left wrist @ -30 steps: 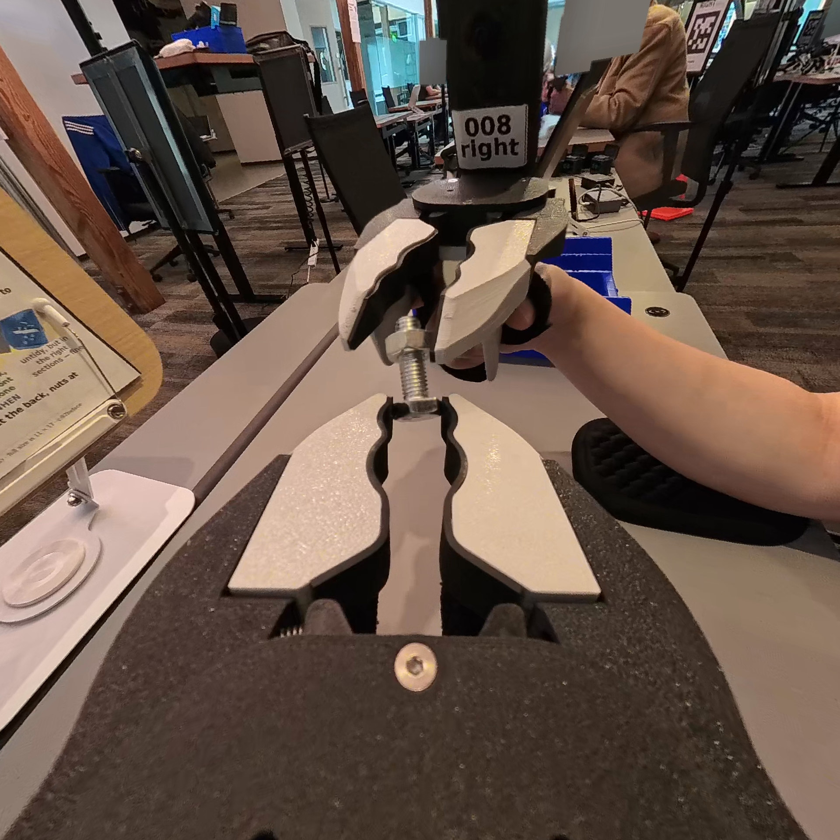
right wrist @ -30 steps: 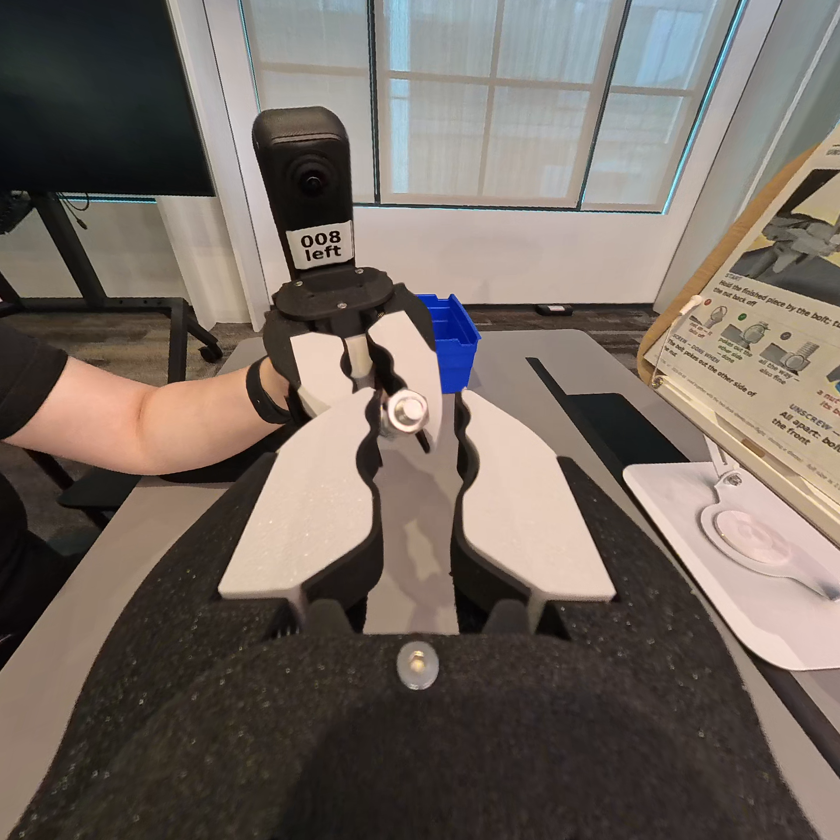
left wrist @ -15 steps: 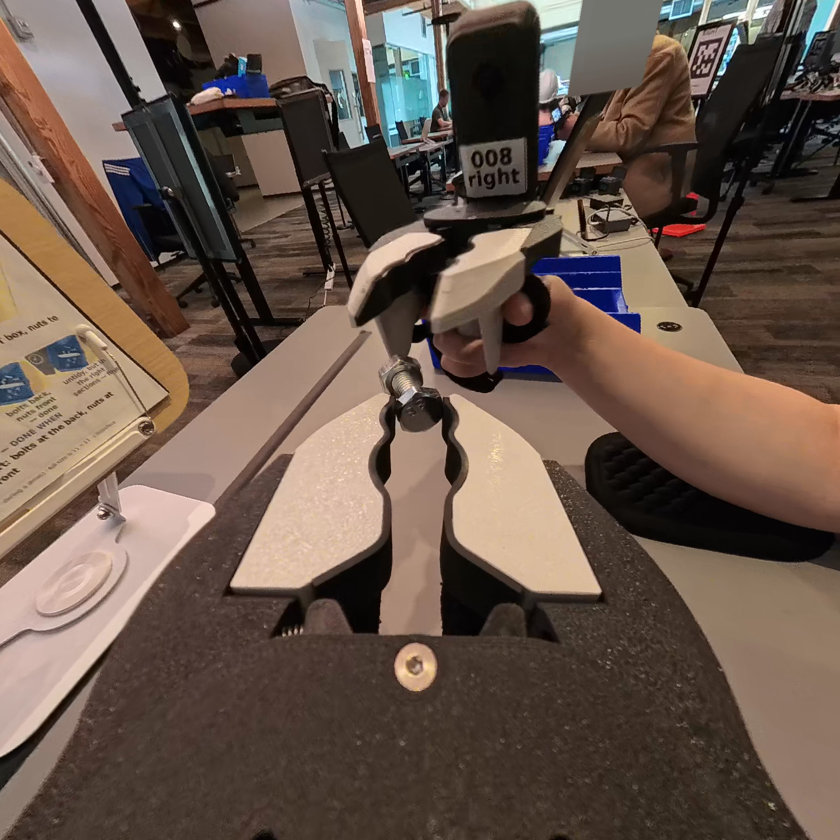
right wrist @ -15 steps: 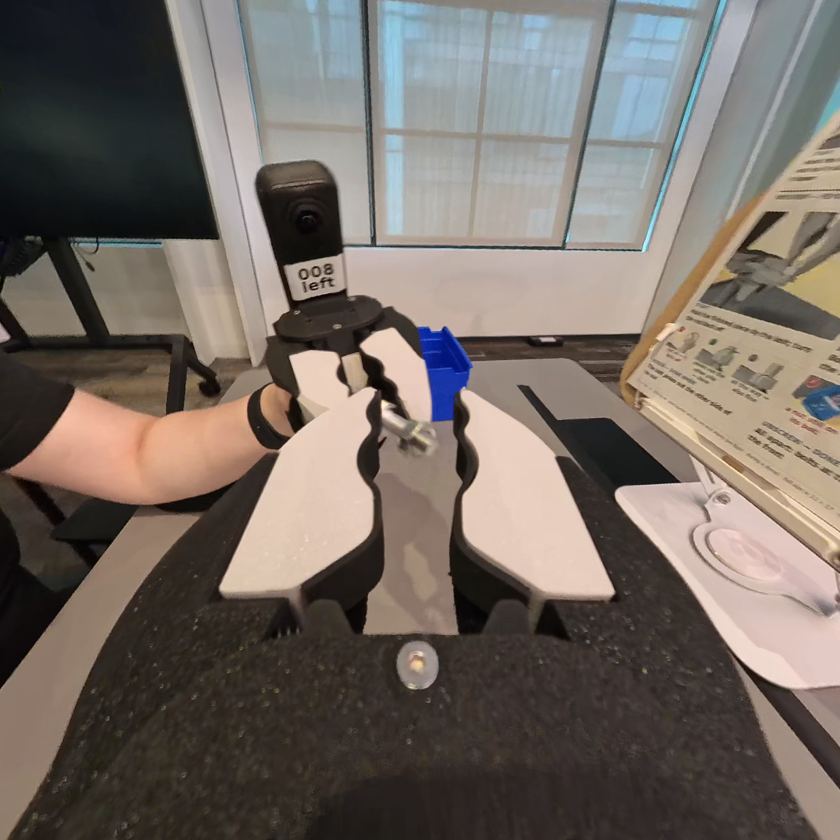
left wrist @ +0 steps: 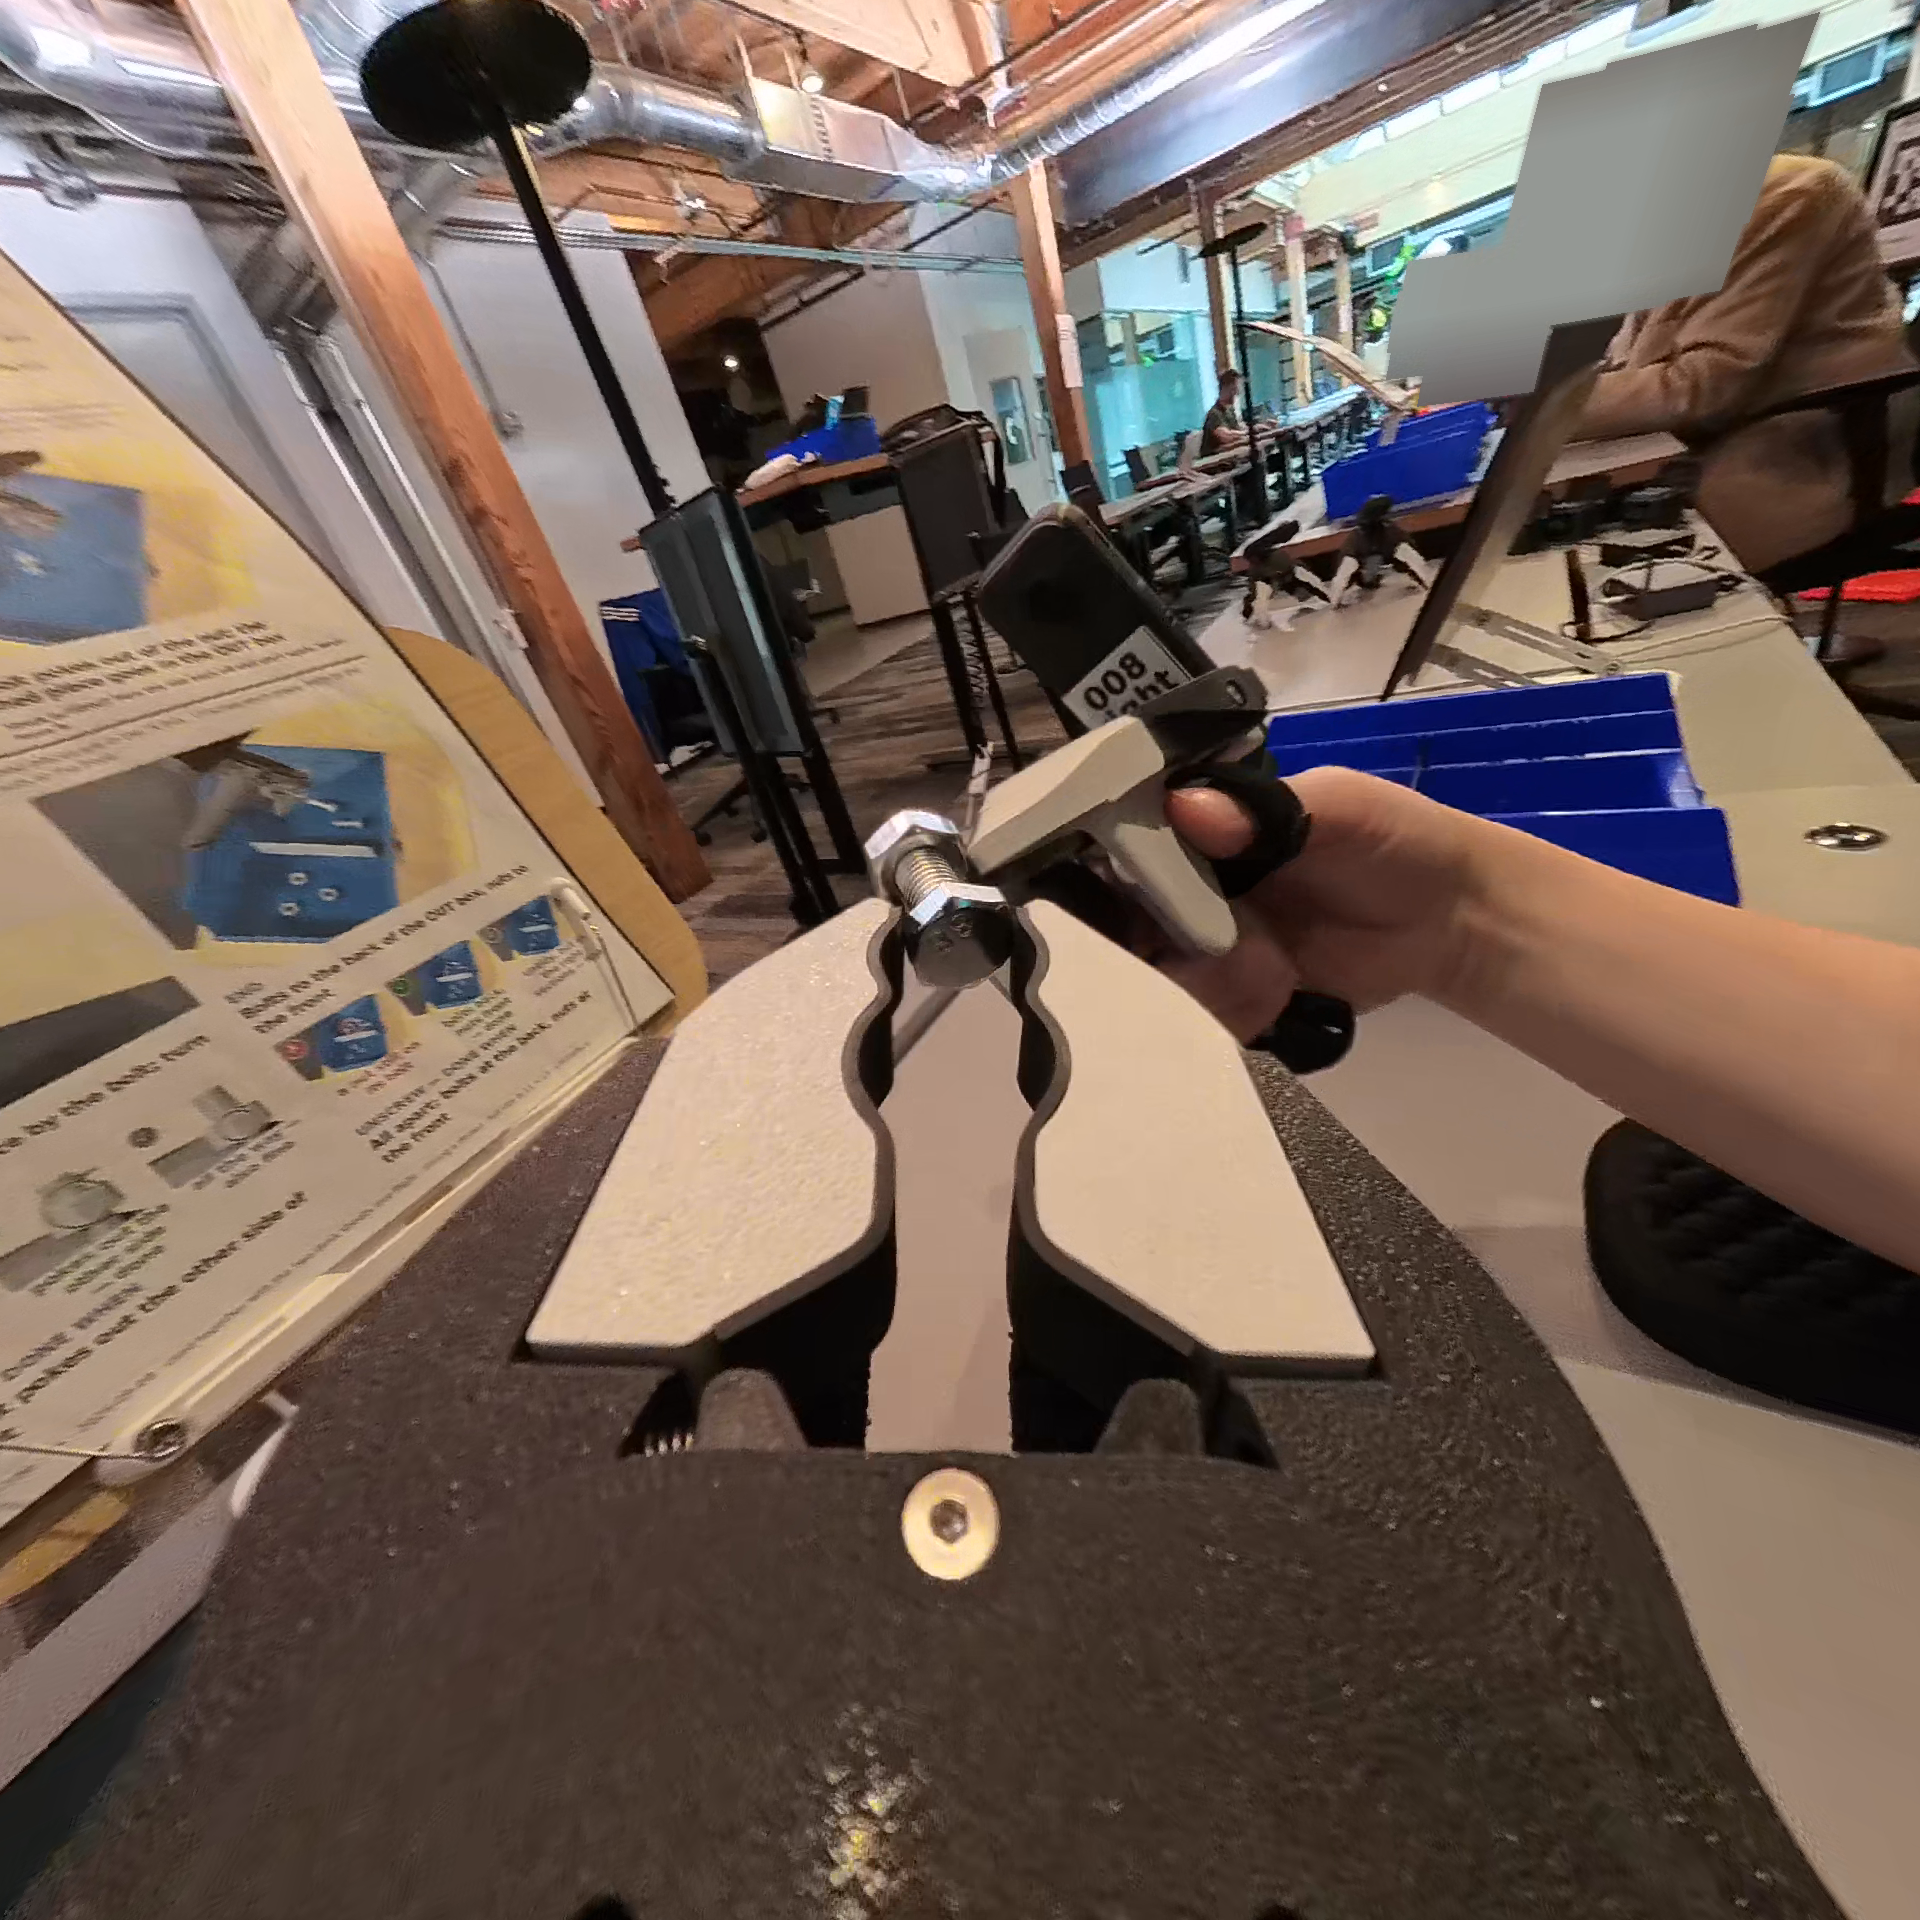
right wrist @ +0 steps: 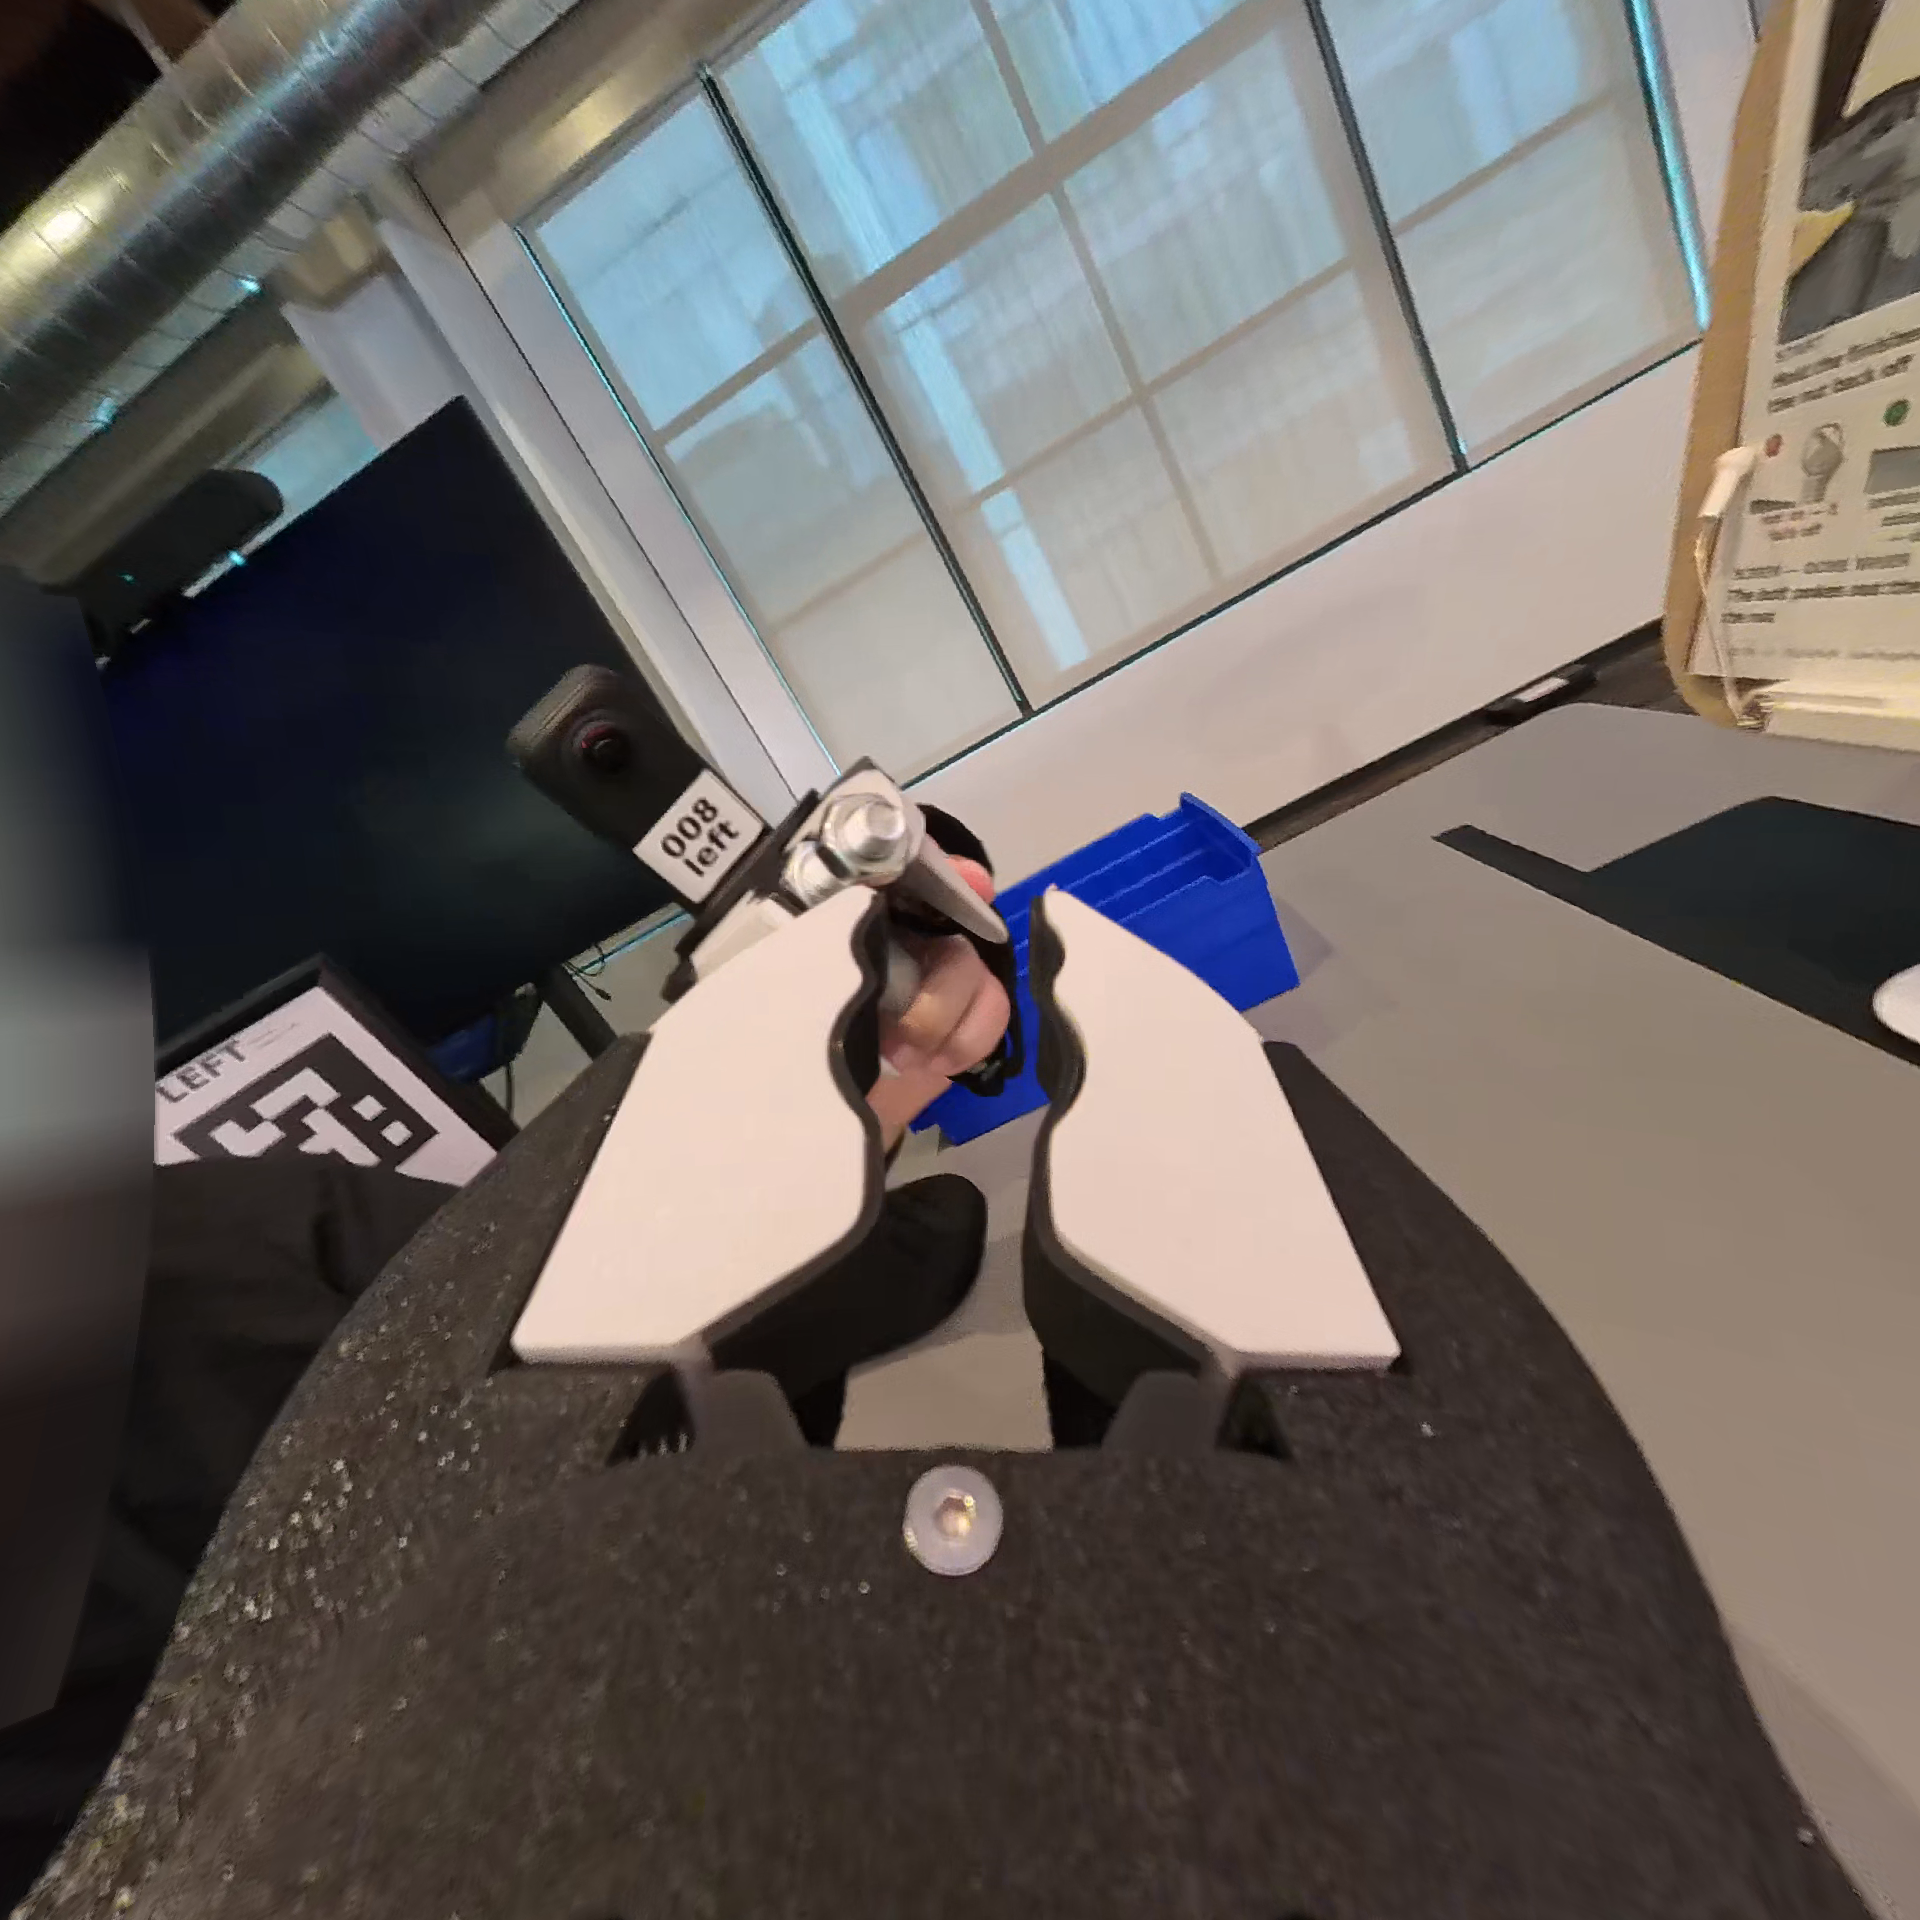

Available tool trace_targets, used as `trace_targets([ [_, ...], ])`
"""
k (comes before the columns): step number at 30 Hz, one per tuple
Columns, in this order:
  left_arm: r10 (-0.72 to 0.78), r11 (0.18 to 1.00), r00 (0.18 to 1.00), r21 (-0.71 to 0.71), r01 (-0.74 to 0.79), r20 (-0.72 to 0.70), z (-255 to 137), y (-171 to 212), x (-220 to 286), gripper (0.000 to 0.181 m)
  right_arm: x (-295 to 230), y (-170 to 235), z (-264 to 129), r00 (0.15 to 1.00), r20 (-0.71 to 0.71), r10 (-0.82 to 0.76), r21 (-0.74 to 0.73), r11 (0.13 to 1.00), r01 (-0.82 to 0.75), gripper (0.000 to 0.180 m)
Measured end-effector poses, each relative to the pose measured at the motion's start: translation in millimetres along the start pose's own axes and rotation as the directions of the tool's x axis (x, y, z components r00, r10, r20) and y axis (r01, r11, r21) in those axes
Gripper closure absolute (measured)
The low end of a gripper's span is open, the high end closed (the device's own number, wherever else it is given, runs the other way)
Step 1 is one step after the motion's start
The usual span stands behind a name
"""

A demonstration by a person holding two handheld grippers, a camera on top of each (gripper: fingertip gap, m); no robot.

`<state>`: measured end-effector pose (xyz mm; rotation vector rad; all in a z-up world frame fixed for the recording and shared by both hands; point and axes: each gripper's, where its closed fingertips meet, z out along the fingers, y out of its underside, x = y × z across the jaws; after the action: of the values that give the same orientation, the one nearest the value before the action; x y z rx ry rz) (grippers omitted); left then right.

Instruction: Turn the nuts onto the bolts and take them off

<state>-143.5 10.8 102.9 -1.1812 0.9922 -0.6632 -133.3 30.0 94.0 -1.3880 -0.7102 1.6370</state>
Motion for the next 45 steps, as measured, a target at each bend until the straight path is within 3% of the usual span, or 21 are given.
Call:
trace_targets([
  [8, -0.02, 1.0, 0.999, 0.01, 0.02, 0.027, -1.5, 0.9, -6.7, 0.162, -22.0, -4.0, 25.5, 0.985, 0.129, 0.114, 0.064, 0.99, -0.123, 0.148],
  [20, 0.034, 0.998, 0.998, -0.046, -0.032, 0.046, 4.4, 8.3, -3.3, 0.161, -12.7, -7.2, 27.4, 0.997, 0.016, 0.075, 0.092, 0.993, -0.076, 0.161],
  [24, 0.04, 0.996, 0.997, -0.085, -0.034, 0.073, 7.6, 13.7, -3.4, 0.161, -10.1, -7.2, 25.8, 0.998, -0.053, -0.03, 0.064, 0.997, 0.033, 0.161],
  [27, 0.024, 0.992, 0.999, -0.128, -0.018, 0.049, 9.6, 17.7, 0.9, 0.144, -18.4, -6.9, 24.1, 0.976, -0.09, -0.199, -0.007, 0.98, 0.199, 0.161],
  [31, 0.059, 0.984, 0.997, -0.173, -0.051, 0.04, 10.6, 20.8, 4.7, 0.128, -35.8, -8.4, 20.5, 0.856, -0.15, -0.494, -0.13, 0.868, 0.478, 0.161],
  [37, 0.152, 0.976, 0.983, -0.169, -0.133, 0.104, 13.2, 17.9, 3.7, 0.141, -31.6, 6.8, 24.2, 0.701, -0.208, -0.682, -0.364, 0.719, 0.592, 0.161],
  [45, 0.095, 0.982, 0.991, -0.169, -0.079, 0.092, 13.4, 19.4, 3.7, 0.155, -34.7, 9.9, 32.7, 0.608, -0.198, -0.769, -0.398, 0.63, 0.667, 0.161],
])
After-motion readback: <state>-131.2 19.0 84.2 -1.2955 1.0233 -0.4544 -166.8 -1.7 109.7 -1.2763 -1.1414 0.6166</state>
